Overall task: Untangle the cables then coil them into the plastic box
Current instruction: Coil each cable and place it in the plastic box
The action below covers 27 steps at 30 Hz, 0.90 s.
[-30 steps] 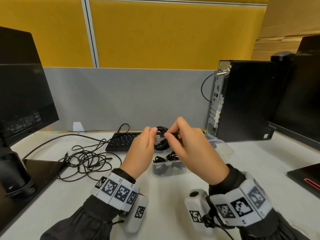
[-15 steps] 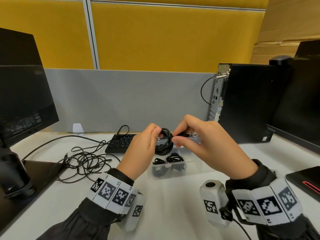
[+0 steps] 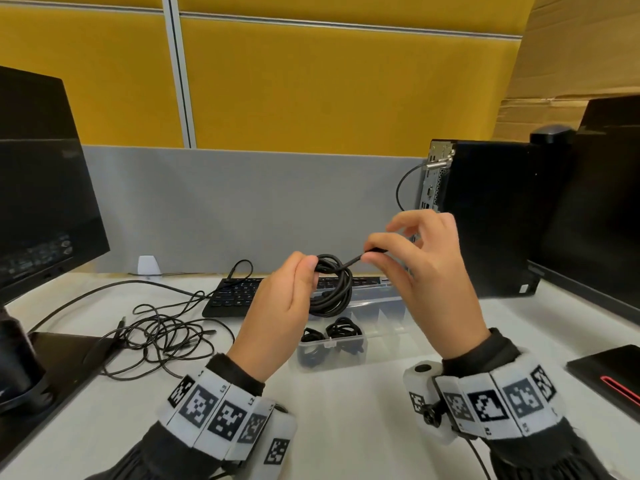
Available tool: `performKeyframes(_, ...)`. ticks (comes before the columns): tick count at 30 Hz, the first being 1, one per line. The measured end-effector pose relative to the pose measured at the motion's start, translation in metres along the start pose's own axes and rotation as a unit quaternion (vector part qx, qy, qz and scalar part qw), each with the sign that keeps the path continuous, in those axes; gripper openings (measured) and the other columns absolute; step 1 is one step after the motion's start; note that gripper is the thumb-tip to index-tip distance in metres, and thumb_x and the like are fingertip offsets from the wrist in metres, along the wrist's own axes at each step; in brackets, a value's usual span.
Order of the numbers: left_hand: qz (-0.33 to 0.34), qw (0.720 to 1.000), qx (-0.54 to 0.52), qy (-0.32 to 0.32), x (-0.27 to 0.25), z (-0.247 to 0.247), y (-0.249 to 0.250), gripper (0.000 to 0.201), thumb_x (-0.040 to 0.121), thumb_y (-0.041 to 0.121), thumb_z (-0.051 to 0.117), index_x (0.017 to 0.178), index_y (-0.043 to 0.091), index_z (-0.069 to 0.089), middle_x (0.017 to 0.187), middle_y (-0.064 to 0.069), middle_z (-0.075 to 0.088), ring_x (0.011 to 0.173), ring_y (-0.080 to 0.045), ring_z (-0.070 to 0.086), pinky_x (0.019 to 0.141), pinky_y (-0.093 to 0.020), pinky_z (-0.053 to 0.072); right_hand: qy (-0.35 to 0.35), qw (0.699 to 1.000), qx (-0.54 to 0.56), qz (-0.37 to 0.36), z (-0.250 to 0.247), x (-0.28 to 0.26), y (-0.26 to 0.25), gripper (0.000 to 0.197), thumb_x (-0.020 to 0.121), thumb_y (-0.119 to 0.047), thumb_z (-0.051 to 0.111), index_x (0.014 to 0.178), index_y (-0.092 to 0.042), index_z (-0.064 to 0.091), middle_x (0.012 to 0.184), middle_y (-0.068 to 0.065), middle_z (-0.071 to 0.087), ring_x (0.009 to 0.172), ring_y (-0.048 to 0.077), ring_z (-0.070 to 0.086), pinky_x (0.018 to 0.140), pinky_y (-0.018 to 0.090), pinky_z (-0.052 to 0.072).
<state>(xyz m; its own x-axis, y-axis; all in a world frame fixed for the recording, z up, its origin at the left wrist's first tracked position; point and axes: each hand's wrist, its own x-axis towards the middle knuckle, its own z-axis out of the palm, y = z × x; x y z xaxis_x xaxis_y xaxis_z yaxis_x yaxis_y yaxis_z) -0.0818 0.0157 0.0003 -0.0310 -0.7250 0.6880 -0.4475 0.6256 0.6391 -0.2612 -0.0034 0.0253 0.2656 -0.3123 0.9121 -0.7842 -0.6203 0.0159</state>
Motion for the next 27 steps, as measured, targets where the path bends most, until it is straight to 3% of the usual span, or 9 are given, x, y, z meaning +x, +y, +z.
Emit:
performKeyframes(4, 0.005, 0.999, -0.037, 0.021, -0.003, 0.005, 0.007, 0.035, 0.092, 0.040, 0.026, 0.067, 0.020, 0.040, 0.056, 0.011, 0.038, 0.052, -0.006, 0.039, 0.050, -0.023, 0.033, 0.029, 0.997, 0.056, 0.042, 0.015, -0.006, -0.007, 0.028, 0.093, -0.031, 0.049, 0.096, -0.012, 0.069, 0.089, 0.005, 0.053, 0.085, 0.013, 0.045, 0.071, 0.015, 0.037)
performKeyframes(6, 0.014, 0.999, -0.040, 0.034, -0.004, 0.006, 0.006, 0.035, 0.093, 0.041, 0.028, 0.067, 0.021, 0.040, 0.058, 0.013, 0.041, 0.054, -0.005, 0.040, 0.050, -0.017, 0.031, 0.007, 0.988, 0.132, 0.078, 0.022, -0.009, -0.012, 0.029, 0.092, -0.032, 0.048, 0.096, -0.013, 0.070, 0.083, -0.002, 0.053, 0.076, 0.001, 0.046, 0.069, 0.007, 0.036)
performKeyframes(8, 0.023, 0.998, -0.039, 0.044, -0.004, 0.005, 0.004, 0.037, 0.093, 0.046, 0.028, 0.068, 0.022, 0.039, 0.061, 0.012, 0.042, 0.055, -0.005, 0.039, 0.052, -0.016, 0.031, -0.031, 0.964, 0.226, 0.137, 0.025, -0.009, -0.019, 0.023, 0.093, -0.031, 0.051, 0.093, -0.017, 0.070, 0.077, -0.010, 0.055, 0.069, -0.001, 0.053, 0.066, 0.006, 0.040)
performKeyframes(11, 0.036, 0.997, -0.013, 0.061, -0.002, 0.005, 0.006, 0.032, 0.094, 0.044, 0.028, 0.069, 0.026, 0.037, 0.056, 0.011, 0.036, 0.054, -0.005, 0.039, 0.051, -0.016, 0.030, -0.093, 0.885, 0.388, 0.241, 0.023, -0.006, -0.029, 0.019, 0.096, -0.016, 0.050, 0.091, -0.015, 0.068, 0.078, 0.000, 0.066, 0.067, 0.004, 0.061, 0.064, 0.015, 0.050)
performKeyframes(14, 0.045, 0.997, 0.036, 0.057, -0.003, 0.009, 0.003, 0.029, 0.095, 0.035, 0.026, 0.069, 0.027, 0.035, 0.057, 0.012, 0.037, 0.056, -0.005, 0.042, 0.052, -0.015, 0.032, -0.101, 0.801, 0.502, 0.310, 0.022, -0.005, -0.037, 0.024, 0.097, -0.013, 0.046, 0.097, -0.005, 0.068, 0.089, 0.010, 0.071, 0.080, 0.015, 0.068, 0.070, 0.023, 0.054)
performKeyframes(18, 0.038, 0.996, 0.058, 0.049, -0.005, 0.011, -0.004, 0.029, 0.095, 0.036, 0.023, 0.073, 0.024, 0.037, 0.061, 0.009, 0.041, 0.060, -0.007, 0.044, 0.053, -0.015, 0.033, -0.113, 0.733, 0.571, 0.352, 0.020, -0.007, -0.040, 0.025, 0.098, -0.013, 0.044, 0.101, -0.005, 0.067, 0.094, 0.009, 0.072, 0.086, 0.016, 0.068, 0.074, 0.024, 0.053)
performKeyframes(20, 0.045, 0.995, 0.073, 0.051, -0.004, 0.010, -0.006, 0.030, 0.096, 0.039, 0.023, 0.074, 0.026, 0.036, 0.061, 0.009, 0.041, 0.060, -0.008, 0.043, 0.053, -0.015, 0.033, -0.122, 0.706, 0.598, 0.360, 0.017, -0.005, -0.039, 0.028, 0.097, -0.022, 0.045, 0.102, -0.005, 0.067, 0.092, 0.010, 0.072, 0.085, 0.017, 0.068, 0.074, 0.025, 0.054)
performKeyframes(23, 0.057, 0.993, 0.089, 0.059, -0.004, 0.009, -0.007, 0.034, 0.094, 0.047, 0.020, 0.074, 0.024, 0.036, 0.062, 0.010, 0.040, 0.062, -0.009, 0.043, 0.055, -0.018, 0.034, -0.136, 0.696, 0.606, 0.360, 0.013, -0.003, -0.040, 0.036, 0.085, -0.033, 0.055, 0.106, -0.005, 0.065, 0.094, 0.011, 0.072, 0.087, 0.020, 0.069, 0.077, 0.028, 0.055)
performKeyframes(27, 0.050, 0.994, 0.081, 0.054, -0.004, 0.008, -0.009, 0.033, 0.092, 0.049, 0.018, 0.075, 0.028, 0.036, 0.061, 0.009, 0.042, 0.062, -0.011, 0.045, 0.053, -0.020, 0.035, -0.125, 0.710, 0.584, 0.373, 0.016, -0.006, -0.043, 0.025, 0.087, -0.019, 0.061, 0.108, -0.007, 0.062, 0.092, 0.012, 0.073, 0.086, 0.022, 0.070, 0.081, 0.032, 0.056)
